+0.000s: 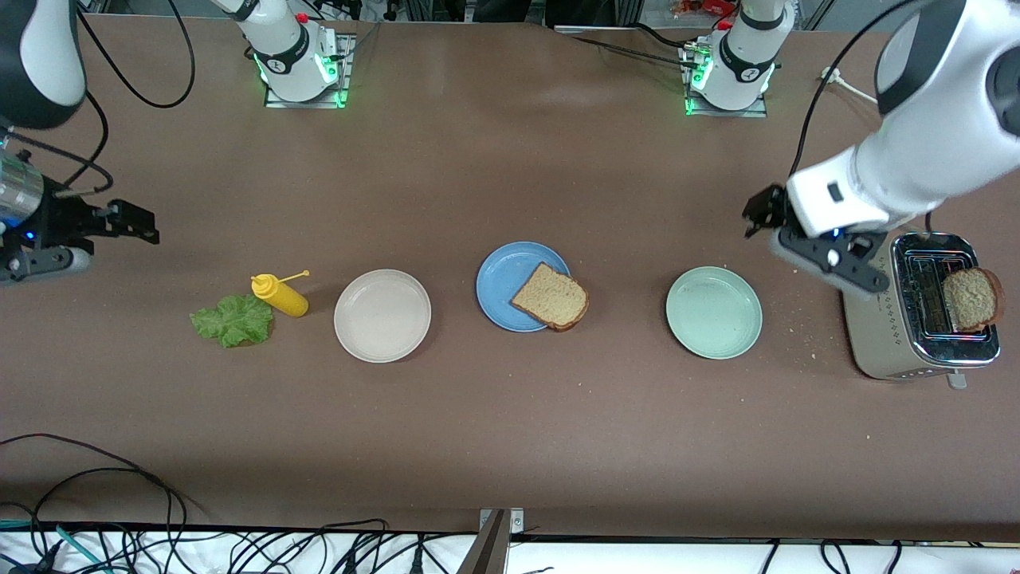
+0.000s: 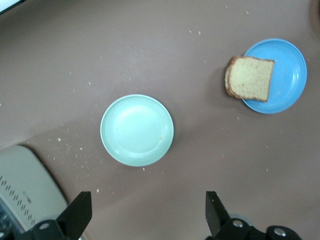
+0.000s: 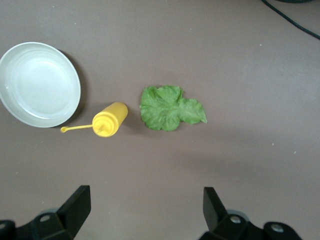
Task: Make sandwich in blue plate with both arms
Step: 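Open the left gripper and raise it back toward the toaster, then reach the right gripper down to the green lettuce leaf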
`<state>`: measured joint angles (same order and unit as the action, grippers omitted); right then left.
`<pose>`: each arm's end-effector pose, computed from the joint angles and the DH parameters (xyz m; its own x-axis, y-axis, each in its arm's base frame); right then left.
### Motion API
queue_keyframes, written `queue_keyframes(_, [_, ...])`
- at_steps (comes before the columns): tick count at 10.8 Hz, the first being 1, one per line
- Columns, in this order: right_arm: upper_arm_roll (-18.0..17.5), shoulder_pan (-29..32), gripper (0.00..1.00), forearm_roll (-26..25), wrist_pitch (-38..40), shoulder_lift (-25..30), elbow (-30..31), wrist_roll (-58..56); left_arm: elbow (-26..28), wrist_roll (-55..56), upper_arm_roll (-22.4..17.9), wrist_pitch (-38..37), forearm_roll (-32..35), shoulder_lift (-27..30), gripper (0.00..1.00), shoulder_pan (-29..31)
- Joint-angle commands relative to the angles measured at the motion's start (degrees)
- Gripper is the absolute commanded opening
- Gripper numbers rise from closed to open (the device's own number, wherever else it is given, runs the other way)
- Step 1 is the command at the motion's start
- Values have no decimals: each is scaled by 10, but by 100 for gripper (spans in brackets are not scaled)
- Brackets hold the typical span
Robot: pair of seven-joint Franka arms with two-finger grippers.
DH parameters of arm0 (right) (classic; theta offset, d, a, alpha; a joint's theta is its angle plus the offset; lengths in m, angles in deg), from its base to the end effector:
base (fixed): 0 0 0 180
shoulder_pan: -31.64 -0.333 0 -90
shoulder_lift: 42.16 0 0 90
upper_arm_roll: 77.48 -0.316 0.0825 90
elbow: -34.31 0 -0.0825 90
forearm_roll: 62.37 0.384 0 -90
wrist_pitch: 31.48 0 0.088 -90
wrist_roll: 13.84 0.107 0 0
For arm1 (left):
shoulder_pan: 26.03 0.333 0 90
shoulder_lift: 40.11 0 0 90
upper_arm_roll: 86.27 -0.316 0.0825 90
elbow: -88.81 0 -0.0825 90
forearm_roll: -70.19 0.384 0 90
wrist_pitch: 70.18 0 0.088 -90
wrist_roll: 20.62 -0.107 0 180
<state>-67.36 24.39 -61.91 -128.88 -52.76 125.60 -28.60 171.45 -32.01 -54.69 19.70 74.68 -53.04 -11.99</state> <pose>0.6105 -0.0220 0.5181 0.9754 0.2056 -0.0792 0.2066 -0.9784 0.0044 0.5951 -0.1426 0.5699 0.8755 -0.4798 -0.0572 -0.4774 -0.8772 0.0516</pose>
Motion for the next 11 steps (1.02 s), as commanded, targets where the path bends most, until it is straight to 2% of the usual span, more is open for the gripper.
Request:
queue_keyframes(1, [-1, 22, 100, 14, -65, -59, -5, -52, 27, 10, 11, -32, 11, 60, 100, 0])
queue_keyframes(2, [-1, 27, 100, 26, -103, -78, 0, -61, 31, 9, -13, -36, -13, 64, 100, -1])
queue_keyframes(3, [0, 33, 100, 44, -137, -99, 13, -80, 31, 3, -73, -39, -53, 70, 100, -30])
queue_keyframes(4, [0, 46, 100, 75, -159, -124, 14, -106, 32, 0, -140, -65, -66, 80, 100, -73])
queue_keyframes(5, [0, 53, 100, 91, -183, -149, 15, -119, 32, -6, -175, -80, -71, 82, 100, -85])
queue_keyframes(8, [-22, 58, 100, 92, -318, -181, 84, -134, 59, -10, -224, -56, -65, 104, 100, -133])
queue_keyframes(9, [-23, 58, 100, 92, -369, -188, 116, -135, 69, -7, -226, -51, -66, 113, 100, -138])
queue_keyframes(11, [-31, 58, 100, 92, -421, -196, 160, -135, 130, -4, -242, -10, -66, 159, 100, -164])
